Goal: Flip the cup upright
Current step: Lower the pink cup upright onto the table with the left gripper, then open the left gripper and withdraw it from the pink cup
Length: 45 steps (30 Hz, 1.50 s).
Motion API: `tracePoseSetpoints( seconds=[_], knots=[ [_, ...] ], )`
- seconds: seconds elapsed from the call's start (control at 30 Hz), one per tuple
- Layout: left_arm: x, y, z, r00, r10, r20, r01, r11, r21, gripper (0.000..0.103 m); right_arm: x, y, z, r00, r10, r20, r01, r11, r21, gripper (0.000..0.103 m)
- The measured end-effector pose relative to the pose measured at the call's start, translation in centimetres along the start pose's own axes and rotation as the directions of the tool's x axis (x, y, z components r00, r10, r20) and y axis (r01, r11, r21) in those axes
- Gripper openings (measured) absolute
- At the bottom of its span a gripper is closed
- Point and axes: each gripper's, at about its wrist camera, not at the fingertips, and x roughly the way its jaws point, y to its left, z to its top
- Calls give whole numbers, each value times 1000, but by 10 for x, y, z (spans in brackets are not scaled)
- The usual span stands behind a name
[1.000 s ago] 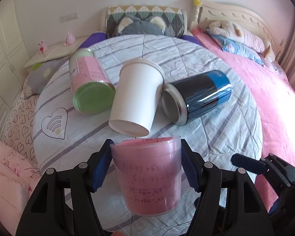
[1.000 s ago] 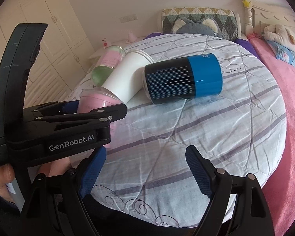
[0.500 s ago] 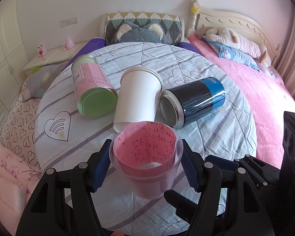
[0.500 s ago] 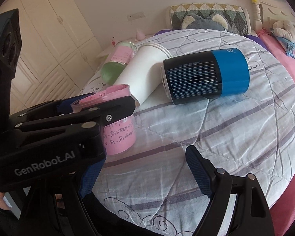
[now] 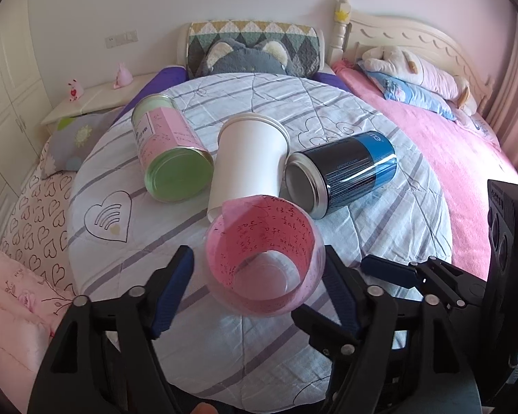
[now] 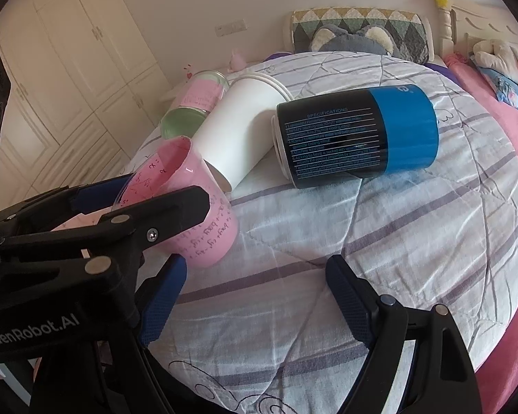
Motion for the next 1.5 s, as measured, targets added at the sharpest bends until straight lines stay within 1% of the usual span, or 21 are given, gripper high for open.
tracePoseSetpoints(
  seconds=[0.03,0.17,0.23,0.4,0.53,0.63,0.77,0.87,1.0,1.17,1.33,1.43,1.5],
  knots=[
    [-3,1,0,1000,4,9,-4,1000,-2,83,-1,0,0,1000,-3,1,3,1000,2,84],
    [-12,5,-2,1000,3,29,-3,1000,-11,89,-6,1,0,1000,-20,10,20,1000,3,84],
    [-16,7,-3,999,-5,33,6,1000,-14,91,-9,1,0,1000,-23,17,23,1000,6,84],
    [-32,10,-9,998,6,60,-7,1000,6,93,-19,7,-2,999,-34,32,34,999,6,84],
    [-45,13,-14,995,35,89,-37,999,31,94,-31,14,-5,998,-49,50,49,999,-3,84],
    [-58,19,-20,991,49,123,-52,998,22,96,-42,17,-7,995,-73,74,73,997,-5,84],
    [-74,28,-26,985,64,159,-67,998,13,98,-57,19,-10,983,-155,99,157,987,-13,84],
    [-83,33,-28,979,92,181,-94,996,-1,98,-72,18,-10,974,-184,129,185,983,3,84],
    [-95,36,-32,961,152,230,-153,988,-15,98,-94,27,-7,954,-232,191,235,972,8,84],
    [-107,39,-36,949,161,272,-153,987,-50,101,-119,43,-4,927,-240,288,256,966,-20,84],
    [-114,43,-36,943,153,295,-137,988,-74,103,-134,52,-4,900,-252,356,278,960,-23,84],
    [-116,45,-37,940,157,302,-137,987,-87,103,-138,52,-5,892,-245,381,272,962,-16,84],
    [-117,45,-37,937,167,307,-145,985,-94,103,-140,51,-6,892,-234,386,259,966,-12,84]
  ],
)
